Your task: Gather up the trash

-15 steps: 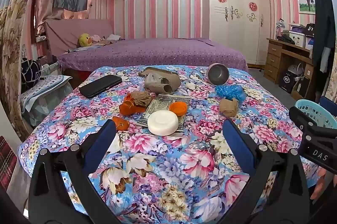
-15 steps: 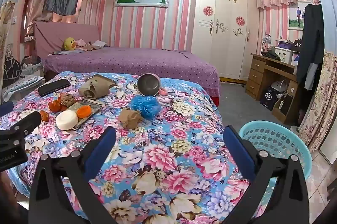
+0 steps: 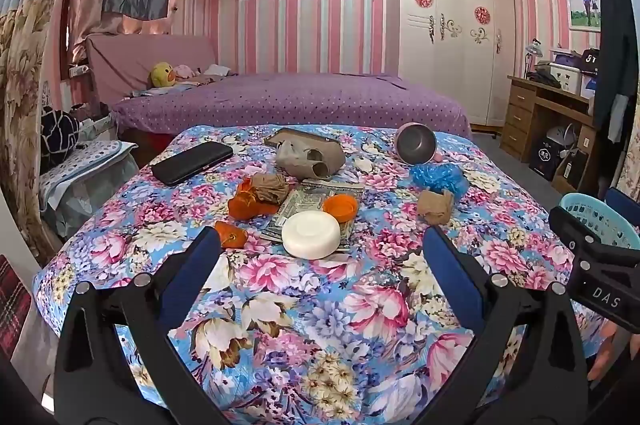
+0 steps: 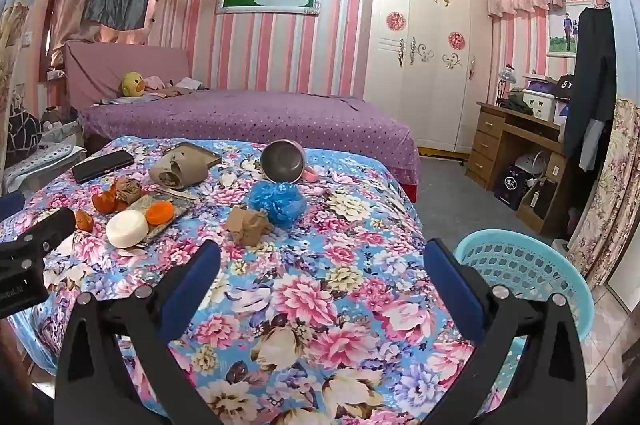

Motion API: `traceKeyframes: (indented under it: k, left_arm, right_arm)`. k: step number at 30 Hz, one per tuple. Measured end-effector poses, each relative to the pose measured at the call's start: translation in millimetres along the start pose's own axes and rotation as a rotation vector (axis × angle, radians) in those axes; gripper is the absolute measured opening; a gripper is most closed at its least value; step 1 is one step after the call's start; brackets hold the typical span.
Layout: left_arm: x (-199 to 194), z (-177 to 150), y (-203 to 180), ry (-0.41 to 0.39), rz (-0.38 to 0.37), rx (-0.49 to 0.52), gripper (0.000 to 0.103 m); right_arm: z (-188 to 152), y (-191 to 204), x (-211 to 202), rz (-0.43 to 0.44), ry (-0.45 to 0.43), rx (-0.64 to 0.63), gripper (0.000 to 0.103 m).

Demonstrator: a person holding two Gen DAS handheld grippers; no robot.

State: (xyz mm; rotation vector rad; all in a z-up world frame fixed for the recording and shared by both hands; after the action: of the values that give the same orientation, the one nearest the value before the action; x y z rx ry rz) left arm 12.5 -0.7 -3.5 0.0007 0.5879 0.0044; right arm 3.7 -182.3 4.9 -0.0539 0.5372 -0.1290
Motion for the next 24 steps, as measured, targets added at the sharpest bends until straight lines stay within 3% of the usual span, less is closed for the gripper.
traceKeyframes:
  k: [24]
  left_arm:
    - [-4.4,1.2,5.5,-0.01,-0.006,-0.011,0.098]
  right_arm:
    - [0.5,-0.5,-0.1,0.001,0.002,-0.001,0.099]
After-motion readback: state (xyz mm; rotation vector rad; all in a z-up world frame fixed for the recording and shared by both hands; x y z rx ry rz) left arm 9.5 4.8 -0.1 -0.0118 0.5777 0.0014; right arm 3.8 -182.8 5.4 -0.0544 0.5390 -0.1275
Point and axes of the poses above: each gripper's, at about its wrist camera, not at the fingertips, and x roughly the way its jaws point, y to its left, z to its top, the point moved 1 cm from there along x, roughly the way its jaws point, and after that the axes turned 10 degrees about y, right-handed, at the moved point
